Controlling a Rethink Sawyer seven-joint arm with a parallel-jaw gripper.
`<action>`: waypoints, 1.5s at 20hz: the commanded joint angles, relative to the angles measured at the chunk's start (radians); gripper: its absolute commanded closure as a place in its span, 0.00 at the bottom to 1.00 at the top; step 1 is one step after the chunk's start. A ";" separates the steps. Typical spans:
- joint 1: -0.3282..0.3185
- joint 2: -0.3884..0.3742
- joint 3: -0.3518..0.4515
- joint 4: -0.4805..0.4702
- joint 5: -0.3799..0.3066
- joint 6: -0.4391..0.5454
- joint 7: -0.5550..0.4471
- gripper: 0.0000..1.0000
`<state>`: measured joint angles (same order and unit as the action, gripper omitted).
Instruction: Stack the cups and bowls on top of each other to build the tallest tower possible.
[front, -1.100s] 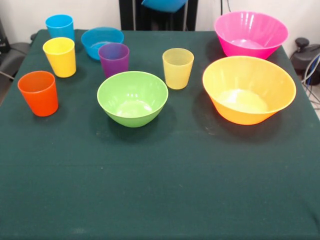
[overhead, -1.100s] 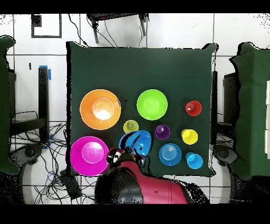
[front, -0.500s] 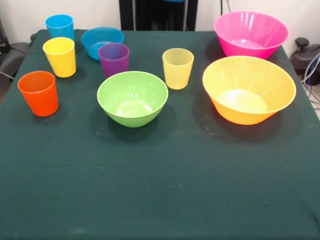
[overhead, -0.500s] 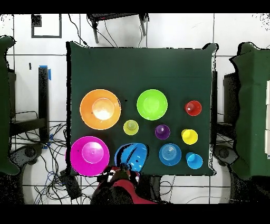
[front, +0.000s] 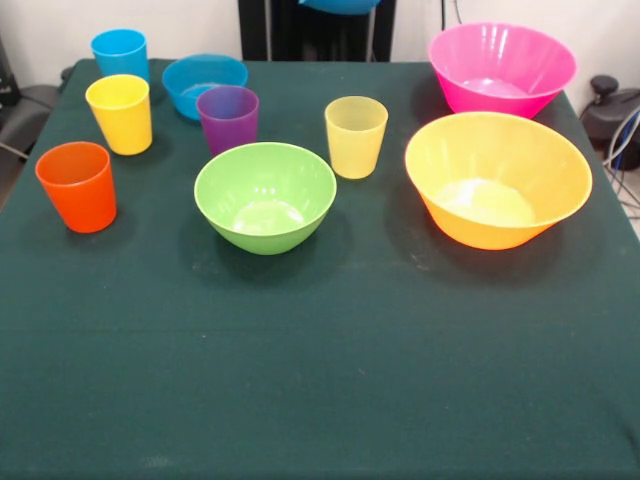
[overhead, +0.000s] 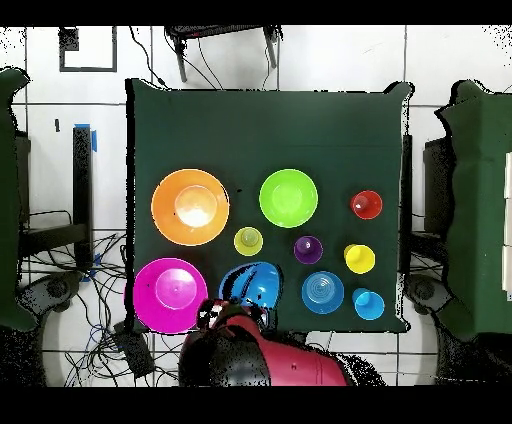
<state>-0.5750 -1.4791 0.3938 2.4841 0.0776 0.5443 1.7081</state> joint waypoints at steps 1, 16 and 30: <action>0.014 0.119 0.039 -0.233 -0.100 0.149 0.088 1.00; 0.079 0.308 -0.005 -0.518 -0.191 0.243 0.131 1.00; 0.121 0.376 -0.023 -0.671 -0.172 0.312 0.113 1.00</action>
<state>-0.4843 -1.1731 0.3884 1.9421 -0.0533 0.7153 1.7083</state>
